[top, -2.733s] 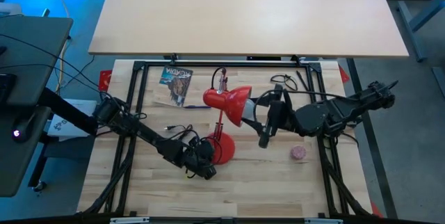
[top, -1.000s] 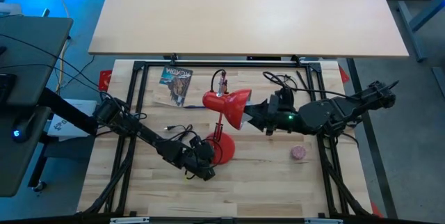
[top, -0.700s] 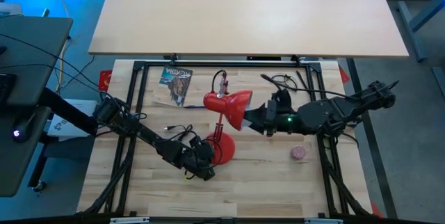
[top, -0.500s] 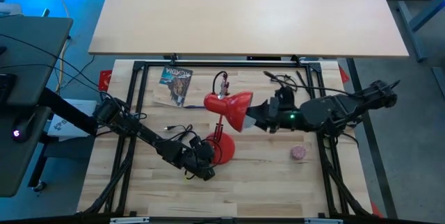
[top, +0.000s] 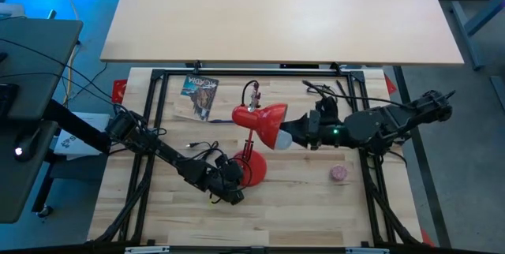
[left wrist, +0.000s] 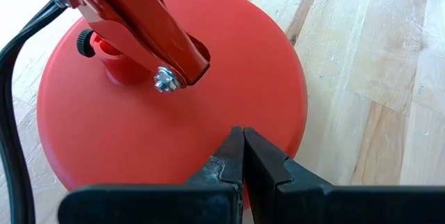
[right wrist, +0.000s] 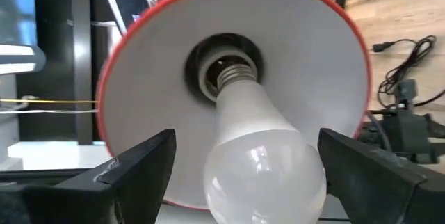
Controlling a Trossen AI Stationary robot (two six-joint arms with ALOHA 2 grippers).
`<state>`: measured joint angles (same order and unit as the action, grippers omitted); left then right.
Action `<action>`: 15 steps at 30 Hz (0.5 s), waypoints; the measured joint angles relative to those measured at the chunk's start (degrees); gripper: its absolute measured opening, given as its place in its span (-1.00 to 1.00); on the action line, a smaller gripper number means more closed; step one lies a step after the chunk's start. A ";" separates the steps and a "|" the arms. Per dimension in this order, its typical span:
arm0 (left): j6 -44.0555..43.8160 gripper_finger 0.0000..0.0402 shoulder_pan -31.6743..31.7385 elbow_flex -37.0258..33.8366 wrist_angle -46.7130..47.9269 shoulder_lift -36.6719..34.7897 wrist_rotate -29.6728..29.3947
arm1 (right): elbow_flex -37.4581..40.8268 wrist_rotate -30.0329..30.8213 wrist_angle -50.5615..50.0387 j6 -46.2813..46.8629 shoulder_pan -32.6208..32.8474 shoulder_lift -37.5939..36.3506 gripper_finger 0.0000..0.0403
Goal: Screw lightbulb
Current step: Remove the lightbulb from the lamp
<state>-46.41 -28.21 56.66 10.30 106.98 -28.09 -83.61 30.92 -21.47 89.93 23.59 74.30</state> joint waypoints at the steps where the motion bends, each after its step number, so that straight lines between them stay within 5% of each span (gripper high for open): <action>1: 0.00 -1.00 0.00 0.00 -0.02 0.00 0.02 | 0.02 -0.02 -0.70 0.00 0.00 -0.02 0.71; 15: -0.50 -1.00 0.11 0.00 -0.31 0.00 -0.17 | 0.00 -2.35 -4.50 -1.36 -0.34 0.00 0.71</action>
<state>-46.92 -28.09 56.66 9.99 106.98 -28.26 -83.61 28.57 -25.97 88.57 23.26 74.30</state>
